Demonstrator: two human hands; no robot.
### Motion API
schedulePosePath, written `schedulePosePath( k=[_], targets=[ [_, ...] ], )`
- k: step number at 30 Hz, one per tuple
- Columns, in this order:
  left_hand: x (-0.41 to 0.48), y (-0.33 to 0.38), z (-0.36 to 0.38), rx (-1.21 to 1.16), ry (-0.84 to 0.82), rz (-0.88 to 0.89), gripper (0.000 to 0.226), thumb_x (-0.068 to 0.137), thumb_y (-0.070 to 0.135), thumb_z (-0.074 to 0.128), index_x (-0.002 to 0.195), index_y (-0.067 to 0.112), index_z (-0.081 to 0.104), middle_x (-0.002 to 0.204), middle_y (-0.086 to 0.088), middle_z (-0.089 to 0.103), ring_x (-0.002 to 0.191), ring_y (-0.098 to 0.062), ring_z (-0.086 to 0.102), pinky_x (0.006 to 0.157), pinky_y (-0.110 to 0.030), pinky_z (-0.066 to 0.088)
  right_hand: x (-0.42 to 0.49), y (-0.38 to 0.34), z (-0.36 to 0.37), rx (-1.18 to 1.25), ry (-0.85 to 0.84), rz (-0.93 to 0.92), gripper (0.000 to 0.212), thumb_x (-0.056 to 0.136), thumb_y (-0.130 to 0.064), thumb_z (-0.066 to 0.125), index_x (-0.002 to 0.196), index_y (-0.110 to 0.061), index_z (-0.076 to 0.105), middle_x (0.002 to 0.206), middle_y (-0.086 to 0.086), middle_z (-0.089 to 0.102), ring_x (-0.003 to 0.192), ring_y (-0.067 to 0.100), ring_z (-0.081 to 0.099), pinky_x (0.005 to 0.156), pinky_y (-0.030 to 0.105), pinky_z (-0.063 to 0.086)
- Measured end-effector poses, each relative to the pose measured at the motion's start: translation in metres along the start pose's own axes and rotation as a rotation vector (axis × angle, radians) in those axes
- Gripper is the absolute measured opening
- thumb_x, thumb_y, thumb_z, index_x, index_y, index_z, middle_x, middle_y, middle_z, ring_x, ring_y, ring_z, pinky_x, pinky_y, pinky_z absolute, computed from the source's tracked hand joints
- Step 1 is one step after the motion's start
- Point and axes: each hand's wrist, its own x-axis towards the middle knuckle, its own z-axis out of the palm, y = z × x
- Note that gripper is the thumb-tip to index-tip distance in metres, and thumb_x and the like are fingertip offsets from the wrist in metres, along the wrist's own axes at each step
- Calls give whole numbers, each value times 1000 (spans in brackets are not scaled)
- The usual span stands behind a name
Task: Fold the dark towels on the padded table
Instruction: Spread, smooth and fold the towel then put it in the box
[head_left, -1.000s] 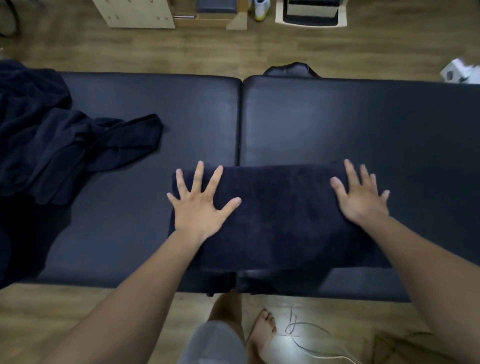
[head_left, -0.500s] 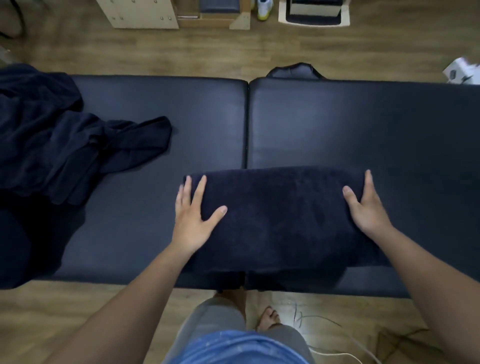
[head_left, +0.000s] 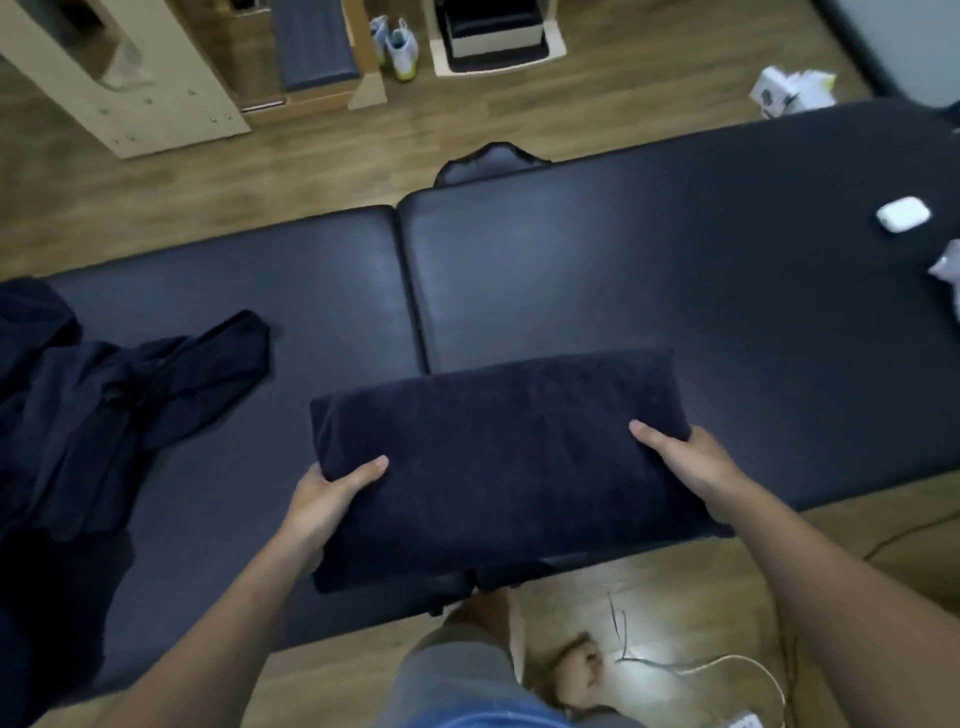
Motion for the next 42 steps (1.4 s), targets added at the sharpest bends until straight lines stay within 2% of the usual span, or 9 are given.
schedulePosePath(
  k=[3, 5, 8, 18, 22, 30, 37, 40, 42],
  targets=[
    [-2, 9, -3, -30, -53, 22, 54, 62, 37, 87, 107, 17, 65, 100, -7, 75, 91, -28, 72, 78, -38, 56, -15, 15, -19, 72, -229, 8, 47, 78, -55, 74, 108, -20, 67, 98, -1, 76, 89, 21, 72, 76, 34, 54],
    [-14, 15, 9, -4, -87, 88, 45, 68, 32, 85, 106, 19, 64, 102, -8, 74, 92, -30, 71, 77, -38, 56, -27, 41, -35, 117, -212, -74, 35, 85, -46, 70, 110, -21, 69, 99, -4, 76, 91, 17, 72, 84, 34, 55],
    [-45, 21, 42, 47, -184, 188, 28, 80, 22, 78, 104, 25, 63, 102, -6, 72, 93, -29, 69, 72, -37, 54, -48, 93, -57, 204, -94, -138, 26, 90, -42, 66, 110, -26, 69, 106, -7, 74, 98, 15, 69, 98, 40, 52],
    [-196, 0, 230, 320, -597, 478, 24, 88, 23, 72, 107, 31, 61, 102, 4, 71, 92, -21, 70, 70, -32, 55, -185, 327, -148, 555, 479, -106, 19, 99, -36, 53, 118, -31, 57, 106, -10, 63, 103, 19, 59, 92, 37, 44],
    [-256, -25, 306, 487, -765, 615, 27, 88, 34, 71, 114, 34, 63, 112, 5, 72, 101, -20, 70, 89, -42, 56, -240, 417, -160, 699, 703, 8, 27, 99, -40, 52, 123, -28, 57, 112, -4, 63, 102, 22, 58, 91, 39, 44],
    [-365, -65, 420, 751, -906, 854, 51, 80, 72, 59, 115, 35, 67, 109, 10, 72, 99, -14, 69, 91, -43, 56, -325, 537, -168, 915, 1000, 117, 38, 95, -49, 54, 129, -32, 56, 121, -5, 66, 111, 25, 61, 99, 50, 48],
    [-448, -99, 494, 930, -1160, 702, 42, 79, 27, 81, 113, 20, 59, 108, -3, 70, 95, -23, 70, 74, -35, 56, -364, 588, -173, 1072, 1149, 296, 35, 98, -35, 53, 129, -19, 56, 122, 3, 64, 112, 30, 59, 97, 44, 47],
    [-467, -113, 526, 1008, -1201, 689, 50, 71, 26, 86, 113, 14, 62, 106, -5, 73, 90, -24, 72, 74, -36, 58, -364, 603, -182, 1098, 1189, 336, 30, 98, -35, 52, 124, -22, 57, 119, 2, 65, 110, 29, 60, 96, 47, 48],
    [-475, -122, 553, 1004, -1232, 703, 39, 73, 22, 86, 106, 16, 65, 103, -4, 73, 89, -23, 72, 72, -34, 57, -359, 611, -195, 1117, 1206, 364, 29, 98, -33, 50, 124, -22, 56, 119, 1, 64, 108, 28, 60, 95, 46, 48]
  ],
)
